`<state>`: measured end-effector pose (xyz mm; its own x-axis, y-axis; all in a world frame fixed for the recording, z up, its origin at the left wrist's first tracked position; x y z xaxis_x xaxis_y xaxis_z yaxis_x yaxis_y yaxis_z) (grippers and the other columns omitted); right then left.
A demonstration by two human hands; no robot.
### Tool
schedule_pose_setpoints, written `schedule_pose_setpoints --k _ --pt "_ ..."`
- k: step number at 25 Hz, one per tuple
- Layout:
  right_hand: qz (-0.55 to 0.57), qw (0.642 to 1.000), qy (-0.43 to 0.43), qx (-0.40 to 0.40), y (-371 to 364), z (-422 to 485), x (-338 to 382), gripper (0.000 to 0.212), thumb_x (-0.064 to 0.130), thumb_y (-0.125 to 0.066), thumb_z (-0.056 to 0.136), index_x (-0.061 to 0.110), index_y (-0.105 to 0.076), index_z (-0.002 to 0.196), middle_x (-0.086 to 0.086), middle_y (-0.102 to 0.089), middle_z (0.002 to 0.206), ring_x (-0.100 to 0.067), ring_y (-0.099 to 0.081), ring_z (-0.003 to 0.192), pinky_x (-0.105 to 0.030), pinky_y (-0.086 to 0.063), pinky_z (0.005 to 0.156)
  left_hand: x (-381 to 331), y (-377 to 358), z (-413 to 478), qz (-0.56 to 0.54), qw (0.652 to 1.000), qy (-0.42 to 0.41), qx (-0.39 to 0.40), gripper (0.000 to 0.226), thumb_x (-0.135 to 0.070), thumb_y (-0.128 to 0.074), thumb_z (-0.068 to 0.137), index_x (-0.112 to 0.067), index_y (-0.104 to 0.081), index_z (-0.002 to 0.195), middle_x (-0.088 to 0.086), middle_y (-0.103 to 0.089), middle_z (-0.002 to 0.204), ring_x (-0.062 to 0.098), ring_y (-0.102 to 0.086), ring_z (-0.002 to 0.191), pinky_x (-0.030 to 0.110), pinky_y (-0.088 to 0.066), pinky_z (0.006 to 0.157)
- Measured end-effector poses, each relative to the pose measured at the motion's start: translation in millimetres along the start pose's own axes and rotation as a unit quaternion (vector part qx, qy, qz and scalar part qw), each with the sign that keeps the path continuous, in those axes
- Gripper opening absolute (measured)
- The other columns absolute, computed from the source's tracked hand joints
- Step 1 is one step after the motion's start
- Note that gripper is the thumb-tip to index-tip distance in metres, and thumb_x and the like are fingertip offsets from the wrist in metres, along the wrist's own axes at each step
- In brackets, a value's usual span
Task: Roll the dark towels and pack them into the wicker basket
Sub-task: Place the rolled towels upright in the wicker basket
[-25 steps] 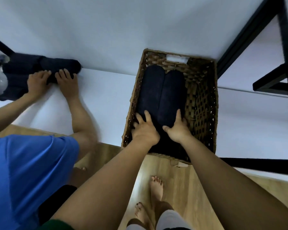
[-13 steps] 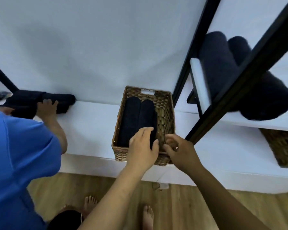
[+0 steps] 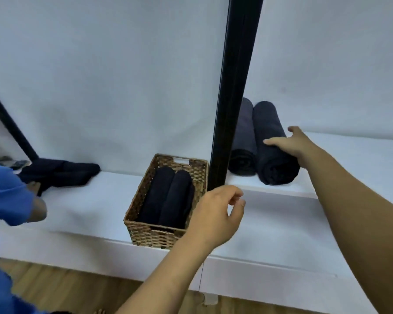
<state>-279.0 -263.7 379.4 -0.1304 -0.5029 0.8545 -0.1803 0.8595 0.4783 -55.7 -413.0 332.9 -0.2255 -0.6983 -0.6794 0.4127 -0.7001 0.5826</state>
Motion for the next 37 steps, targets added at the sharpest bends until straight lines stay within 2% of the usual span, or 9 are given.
schedule_pose_setpoints --k 6,10,13,16,21,23,26,30,37 --pt "-0.003 0.994 0.041 0.105 1.6 -2.8 -29.9 0.096 0.031 -0.079 0.072 0.026 -0.024 0.150 -0.005 -0.050 0.136 -0.031 -0.057 0.111 -0.047 -0.050 0.096 -29.3 -66.6 28.0 -0.141 0.965 0.220 -0.020 0.037 -0.035 -0.050 0.101 -0.017 -0.054 0.133 -0.008 -0.059 0.124 0.006 -0.056 0.112 0.016 -0.046 0.088" --pt "-0.058 0.992 0.061 0.099 20.8 -62.1 -60.3 0.106 0.040 -0.075 0.071 0.033 -0.012 0.156 -0.003 -0.038 0.152 -0.029 -0.047 0.130 -0.039 -0.045 0.099 -25.6 -105.8 35.8 -0.324 0.870 0.372 0.007 0.040 -0.046 -0.049 0.095 -0.023 -0.054 0.128 0.005 -0.064 0.124 0.022 -0.063 0.112 0.040 -0.052 0.098" --pt "-0.071 0.989 0.094 0.092 32.0 -134.7 -86.0 0.103 0.042 -0.073 0.074 0.036 -0.010 0.156 0.001 -0.042 0.151 -0.024 -0.048 0.130 -0.035 -0.046 0.094 -39.9 -125.0 13.0 -0.399 0.827 0.386 0.080 0.054 -0.052 -0.061 0.089 -0.018 -0.053 0.131 0.003 -0.069 0.120 0.020 -0.068 0.107 0.037 -0.055 0.090" --pt "-0.027 0.990 0.083 0.107 30.5 -208.2 -120.3 0.103 0.045 -0.077 0.073 0.041 -0.011 0.152 0.004 -0.052 0.136 -0.019 -0.057 0.114 -0.035 -0.052 0.089 -52.7 -132.1 -35.7 -0.497 0.765 0.386 0.137 0.083 -0.058 -0.081 0.071 -0.017 -0.051 0.137 0.008 -0.068 0.125 0.025 -0.067 0.112 0.043 -0.050 0.101" --pt "0.054 0.989 0.057 0.122 16.3 -323.7 -165.4 0.081 0.062 -0.077 0.066 0.049 -0.030 0.131 0.011 -0.055 0.120 -0.013 -0.064 0.102 -0.037 -0.057 0.085 -67.8 -102.2 -158.7 -0.550 0.716 0.403 0.152 0.067 -0.047 -0.073 0.082 -0.015 -0.053 0.138 0.011 -0.067 0.127 0.028 -0.064 0.117 0.041 -0.050 0.101" --pt "0.147 0.979 0.001 0.143 -7.4 -356.0 -189.8 0.079 0.064 -0.077 0.060 0.047 -0.038 0.127 0.007 -0.060 0.119 -0.015 -0.068 0.098 -0.040 -0.059 0.083 -70.0 -83.3 -206.5 -0.546 0.714 0.416 0.137 0.057 -0.041 -0.069 0.086 -0.016 -0.055 0.136 0.010 -0.069 0.123 0.026 -0.066 0.113 0.034 -0.056 0.088" --pt "0.297 0.929 -0.069 0.209 -56.5 -392.9 -220.0 0.083 0.067 -0.085 0.053 0.056 -0.045 0.125 0.006 -0.065 0.125 -0.016 -0.069 0.106 -0.042 -0.056 0.090 -60.4 -59.9 -263.7 -0.554 0.700 0.443 0.086 0.060 -0.039 -0.070 0.084 -0.015 -0.054 0.137 0.012 -0.068 0.125 0.027 -0.065 0.115 0.036 -0.053 0.090" --pt "0.371 0.869 -0.094 0.313 -116.3 -423.4 -215.7 0.068 0.035 -0.074 0.078 0.055 -0.042 0.135 0.007 -0.065 0.129 -0.021 -0.066 0.114 -0.048 -0.050 0.101 -36.2 -19.3 -304.3 -0.555 0.672 0.490 0.017 0.058 -0.043 -0.073 0.081 -0.009 -0.063 0.127 0.014 -0.071 0.117 0.028 -0.069 0.108 0.041 -0.050 0.095" --pt "0.335 0.889 -0.025 0.311 -187.9 -364.7 -157.5 0.079 0.027 -0.078 0.074 0.047 -0.039 0.140 0.007 -0.065 0.126 -0.017 -0.070 0.105 -0.038 -0.058 0.085 21.7 38.9 -254.4 -0.561 0.662 0.493 -0.062 0.060 -0.054 -0.063 0.083 -0.007 -0.068 0.121 0.018 -0.070 0.117 0.031 -0.069 0.104 0.042 -0.052 0.087"
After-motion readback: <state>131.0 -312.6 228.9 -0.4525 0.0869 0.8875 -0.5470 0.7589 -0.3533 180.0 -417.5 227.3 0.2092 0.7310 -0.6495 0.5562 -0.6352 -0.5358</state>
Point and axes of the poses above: each hand's wrist, its own z-axis towards the middle knuckle, its own y-axis out of the back of the hand, x = y × z, the point moved 6 cm from there along z, towards the middle knuckle
